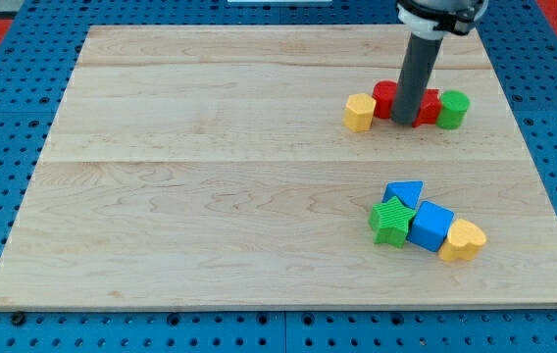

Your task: Move the red circle to the bottom left of the board

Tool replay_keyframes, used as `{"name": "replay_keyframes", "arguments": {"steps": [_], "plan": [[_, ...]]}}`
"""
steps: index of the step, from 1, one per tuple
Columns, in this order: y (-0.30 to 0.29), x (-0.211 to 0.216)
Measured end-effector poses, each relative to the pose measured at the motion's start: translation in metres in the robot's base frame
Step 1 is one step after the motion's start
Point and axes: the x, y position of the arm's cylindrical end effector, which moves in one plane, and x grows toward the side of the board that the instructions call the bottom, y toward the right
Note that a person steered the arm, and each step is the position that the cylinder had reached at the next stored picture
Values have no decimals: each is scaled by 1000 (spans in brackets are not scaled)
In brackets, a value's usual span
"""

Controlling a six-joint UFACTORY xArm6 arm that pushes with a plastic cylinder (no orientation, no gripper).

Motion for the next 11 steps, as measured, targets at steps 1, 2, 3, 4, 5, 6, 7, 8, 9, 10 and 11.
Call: {"name": "replay_keyframes", "arguments": {"steps": [1,2,3,4,5,6,7,8,9,10,11], "plan": [[-42,-27],[-42,-63],[-12,-68],[25,-82],[12,-90],[-52,-106],[-141,-101],[-131,-97],[-192,-29],[-205,-8],[-127,42]]}}
